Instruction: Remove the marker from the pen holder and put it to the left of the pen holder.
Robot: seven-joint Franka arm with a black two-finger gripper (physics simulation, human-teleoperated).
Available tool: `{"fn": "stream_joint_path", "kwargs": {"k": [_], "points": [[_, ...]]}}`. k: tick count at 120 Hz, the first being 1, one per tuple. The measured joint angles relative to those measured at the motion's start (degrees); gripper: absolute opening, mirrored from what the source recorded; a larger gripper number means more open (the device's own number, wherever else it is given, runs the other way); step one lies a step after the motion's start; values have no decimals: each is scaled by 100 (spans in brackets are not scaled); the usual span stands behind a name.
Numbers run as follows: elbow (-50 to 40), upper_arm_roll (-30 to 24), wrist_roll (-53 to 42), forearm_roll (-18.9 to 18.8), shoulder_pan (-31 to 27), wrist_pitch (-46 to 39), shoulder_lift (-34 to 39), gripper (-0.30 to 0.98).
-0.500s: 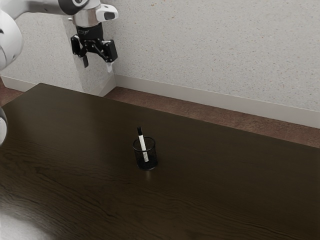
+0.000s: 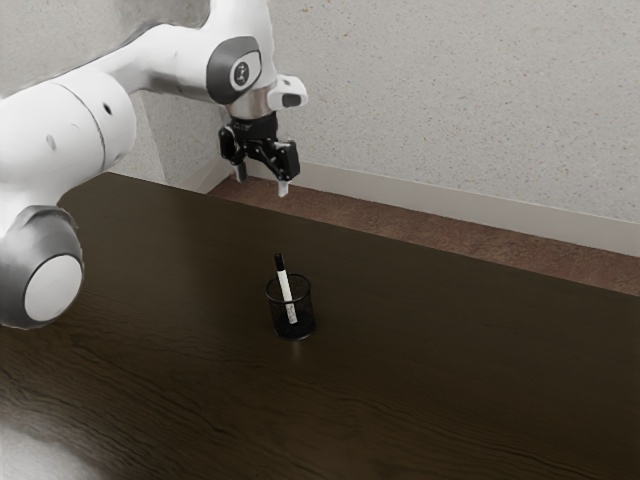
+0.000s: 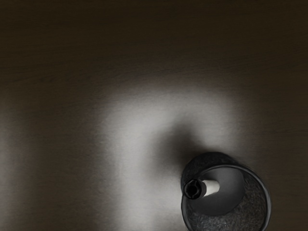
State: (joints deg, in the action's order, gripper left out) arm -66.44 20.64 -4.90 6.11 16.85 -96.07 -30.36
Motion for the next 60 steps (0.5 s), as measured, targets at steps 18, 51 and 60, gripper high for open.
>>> {"fn": "stream_joint_path", "kwargs": {"k": [18,51,60], "points": [[1,-11,83,634,-9,-988,-753,69],[350,371,1419,1406,-203,-981,-1285,68],[579,377,1746,1530,-247,-733,-1478,69]]}}
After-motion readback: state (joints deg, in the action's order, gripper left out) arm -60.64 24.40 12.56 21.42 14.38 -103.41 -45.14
